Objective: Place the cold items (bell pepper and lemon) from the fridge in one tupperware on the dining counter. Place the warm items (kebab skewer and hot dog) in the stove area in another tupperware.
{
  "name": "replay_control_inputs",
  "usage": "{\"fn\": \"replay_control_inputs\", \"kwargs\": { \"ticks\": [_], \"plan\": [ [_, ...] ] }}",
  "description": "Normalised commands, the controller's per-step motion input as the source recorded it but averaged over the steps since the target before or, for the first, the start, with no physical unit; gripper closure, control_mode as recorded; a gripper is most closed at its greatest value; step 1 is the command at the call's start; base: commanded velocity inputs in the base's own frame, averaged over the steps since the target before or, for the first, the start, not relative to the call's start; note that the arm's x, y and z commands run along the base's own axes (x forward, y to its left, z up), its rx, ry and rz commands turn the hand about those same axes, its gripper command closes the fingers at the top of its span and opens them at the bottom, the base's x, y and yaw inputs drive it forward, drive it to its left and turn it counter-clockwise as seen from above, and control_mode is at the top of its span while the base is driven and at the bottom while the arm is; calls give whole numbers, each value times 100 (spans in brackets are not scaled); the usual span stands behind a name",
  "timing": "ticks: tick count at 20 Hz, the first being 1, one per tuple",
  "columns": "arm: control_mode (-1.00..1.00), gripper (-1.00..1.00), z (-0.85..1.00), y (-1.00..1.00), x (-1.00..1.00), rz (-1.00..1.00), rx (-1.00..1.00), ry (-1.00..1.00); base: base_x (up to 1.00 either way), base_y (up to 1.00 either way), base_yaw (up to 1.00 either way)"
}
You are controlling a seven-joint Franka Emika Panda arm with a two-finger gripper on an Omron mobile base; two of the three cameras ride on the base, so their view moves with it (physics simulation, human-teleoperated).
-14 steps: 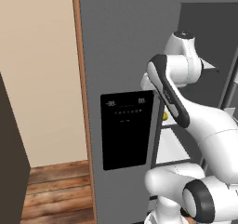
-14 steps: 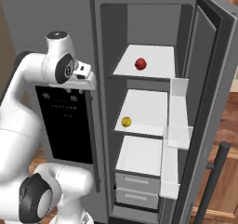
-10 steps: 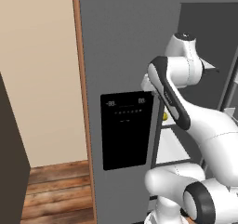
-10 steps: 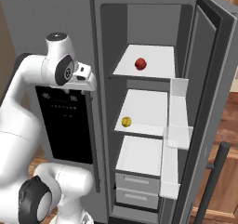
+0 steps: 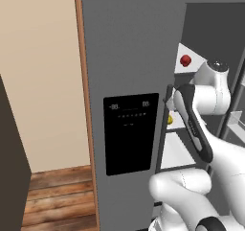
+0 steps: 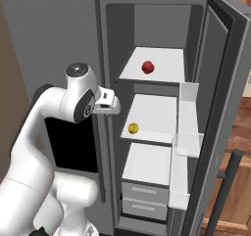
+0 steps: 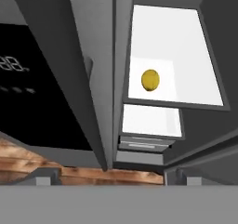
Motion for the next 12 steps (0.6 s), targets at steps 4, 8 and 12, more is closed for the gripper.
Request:
{"fn": "replay_control_inputs", "kwargs": {
  "ticks": [4, 8, 12],
  "plan": [
    [-100, -100, -24, -67, 1, 8, -3, -1, 0, 0, 0],
    [-100, -100, -26, -67, 15, 20, -3, 0, 0, 0, 0],
    [-100, -100, -19, -54, 37, 25, -4, 0, 0, 0, 0]
  ]
}}
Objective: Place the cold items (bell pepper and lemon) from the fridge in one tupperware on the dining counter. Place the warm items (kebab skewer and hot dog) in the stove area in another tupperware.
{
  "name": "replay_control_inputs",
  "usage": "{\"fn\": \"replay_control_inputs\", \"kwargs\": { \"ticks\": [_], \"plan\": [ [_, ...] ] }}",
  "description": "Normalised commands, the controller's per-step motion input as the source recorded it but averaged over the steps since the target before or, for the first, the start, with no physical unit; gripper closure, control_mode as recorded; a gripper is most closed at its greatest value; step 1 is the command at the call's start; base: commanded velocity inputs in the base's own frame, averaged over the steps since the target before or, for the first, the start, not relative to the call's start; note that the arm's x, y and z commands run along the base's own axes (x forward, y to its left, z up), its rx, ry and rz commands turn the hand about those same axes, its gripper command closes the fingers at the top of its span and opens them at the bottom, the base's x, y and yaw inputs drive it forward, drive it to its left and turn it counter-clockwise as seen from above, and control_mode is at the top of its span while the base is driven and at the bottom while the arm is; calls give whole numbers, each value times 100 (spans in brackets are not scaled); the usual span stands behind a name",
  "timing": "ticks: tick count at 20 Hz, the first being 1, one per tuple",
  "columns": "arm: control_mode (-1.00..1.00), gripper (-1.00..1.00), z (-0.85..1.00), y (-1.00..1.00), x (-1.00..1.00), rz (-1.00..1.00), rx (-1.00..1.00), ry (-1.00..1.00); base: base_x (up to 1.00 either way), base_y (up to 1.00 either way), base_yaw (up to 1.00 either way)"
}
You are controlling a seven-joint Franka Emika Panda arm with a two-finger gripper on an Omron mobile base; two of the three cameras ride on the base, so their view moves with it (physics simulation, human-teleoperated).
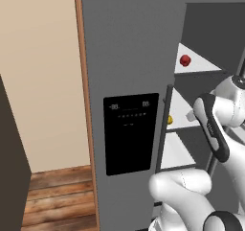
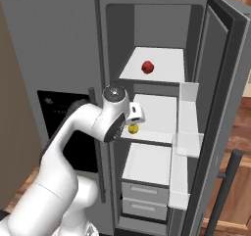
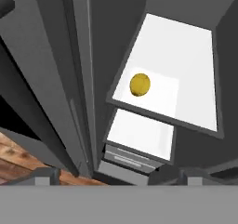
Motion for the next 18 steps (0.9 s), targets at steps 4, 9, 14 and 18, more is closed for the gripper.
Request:
{"fn": "replay_control_inputs", "kwargs": {
  "ticks": [4, 9, 14, 18],
  "plan": [
    [-100, -100, -27, -41, 57, 28, -2, 1, 0, 0, 0],
    [-100, -100, -43, -39, 62, 30, 0, -3, 0, 0, 0],
    [-100, -100, -37, -7, 69, 29, -9, -4, 0, 0, 0],
    [-100, -100, -17, 2, 74, 21, -23, 0, 0, 0, 0]
  ]
}}
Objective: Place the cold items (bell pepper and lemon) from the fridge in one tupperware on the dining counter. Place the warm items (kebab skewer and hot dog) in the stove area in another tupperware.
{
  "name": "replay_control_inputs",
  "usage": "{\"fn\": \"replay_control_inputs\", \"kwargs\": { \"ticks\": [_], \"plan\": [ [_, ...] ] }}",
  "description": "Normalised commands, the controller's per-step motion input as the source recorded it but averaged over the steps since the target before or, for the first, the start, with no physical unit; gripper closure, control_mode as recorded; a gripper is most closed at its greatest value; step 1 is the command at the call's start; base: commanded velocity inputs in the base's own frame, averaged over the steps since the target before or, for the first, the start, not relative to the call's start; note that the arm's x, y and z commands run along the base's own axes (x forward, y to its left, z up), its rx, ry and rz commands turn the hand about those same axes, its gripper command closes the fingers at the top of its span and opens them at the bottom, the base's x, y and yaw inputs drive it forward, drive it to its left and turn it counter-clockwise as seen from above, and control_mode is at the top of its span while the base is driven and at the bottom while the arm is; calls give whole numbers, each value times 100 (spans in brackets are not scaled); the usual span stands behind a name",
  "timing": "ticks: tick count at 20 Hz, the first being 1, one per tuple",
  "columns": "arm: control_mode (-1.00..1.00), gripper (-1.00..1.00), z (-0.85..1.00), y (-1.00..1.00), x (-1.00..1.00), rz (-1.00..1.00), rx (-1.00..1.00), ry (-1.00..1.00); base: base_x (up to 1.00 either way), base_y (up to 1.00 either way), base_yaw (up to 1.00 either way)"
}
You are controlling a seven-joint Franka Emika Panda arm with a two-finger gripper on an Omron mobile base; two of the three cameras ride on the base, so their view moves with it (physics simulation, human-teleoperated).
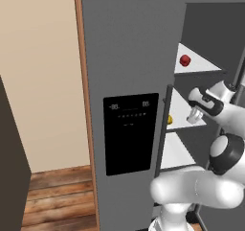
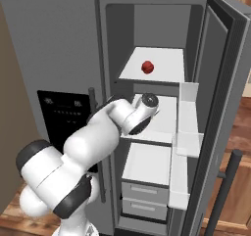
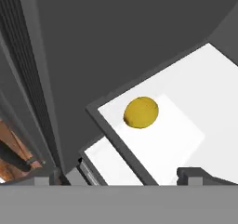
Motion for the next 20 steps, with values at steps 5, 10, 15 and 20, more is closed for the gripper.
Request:
{"fn": "replay_control_inputs", "kwargs": {
  "ticks": [5, 10, 15, 20],
  "plan": [
    [-100, -100, -48, -23, 52, 27, -10, -12, 0, 0, 0],
    [-100, -100, -38, -7, 20, 20, 4, -29, 0, 0, 0],
    [-100, -100, 2, 6, 49, 5, -5, 12, 0, 0, 0],
    [-100, -100, 1, 1, 51, 7, -6, 24, 0, 0, 0]
  ]
}}
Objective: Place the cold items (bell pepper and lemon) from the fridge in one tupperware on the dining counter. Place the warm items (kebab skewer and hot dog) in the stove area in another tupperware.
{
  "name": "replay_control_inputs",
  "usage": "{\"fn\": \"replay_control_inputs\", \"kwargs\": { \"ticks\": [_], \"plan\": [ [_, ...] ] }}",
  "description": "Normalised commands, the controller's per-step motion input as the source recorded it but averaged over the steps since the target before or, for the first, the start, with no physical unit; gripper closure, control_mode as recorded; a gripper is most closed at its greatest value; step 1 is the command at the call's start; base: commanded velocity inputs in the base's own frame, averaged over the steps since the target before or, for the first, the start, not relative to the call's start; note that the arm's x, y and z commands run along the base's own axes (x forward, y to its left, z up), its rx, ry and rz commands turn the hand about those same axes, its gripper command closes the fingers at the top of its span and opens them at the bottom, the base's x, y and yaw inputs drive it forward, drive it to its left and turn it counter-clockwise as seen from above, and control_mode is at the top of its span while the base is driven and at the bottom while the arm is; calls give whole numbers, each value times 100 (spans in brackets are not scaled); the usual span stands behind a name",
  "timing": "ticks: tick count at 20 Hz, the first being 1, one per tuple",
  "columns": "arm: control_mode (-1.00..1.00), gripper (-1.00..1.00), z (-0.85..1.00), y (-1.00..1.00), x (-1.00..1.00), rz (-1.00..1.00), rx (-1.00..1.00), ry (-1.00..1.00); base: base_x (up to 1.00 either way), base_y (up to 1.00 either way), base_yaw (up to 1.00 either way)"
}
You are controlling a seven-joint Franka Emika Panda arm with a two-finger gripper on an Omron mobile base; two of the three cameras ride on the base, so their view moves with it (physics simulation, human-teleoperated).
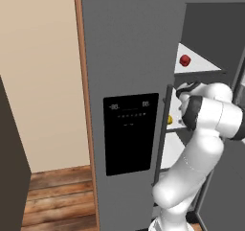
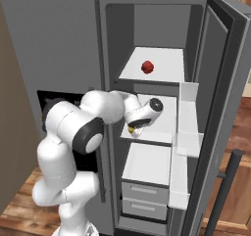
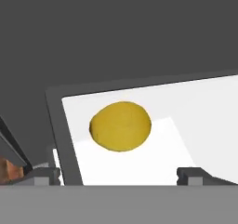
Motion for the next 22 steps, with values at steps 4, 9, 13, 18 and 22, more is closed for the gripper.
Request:
{"fn": "replay_control_inputs", "kwargs": {
  "ticks": [4, 9, 13, 18, 22],
  "plan": [
    [-100, -100, -27, -18, 7, 21, 9, -14, 0, 0, 0],
    [-100, -100, -27, -3, 2, 22, 12, -23, 0, 0, 0],
    [-100, -100, -9, 3, 6, 3, 0, 0, 0, 0, 0],
    [-100, -100, 0, 27, 10, 0, -3, 12, 0, 0, 0],
    [-100, -100, 0, 50, 1, 0, -2, 5, 0, 0, 0]
  ]
}}
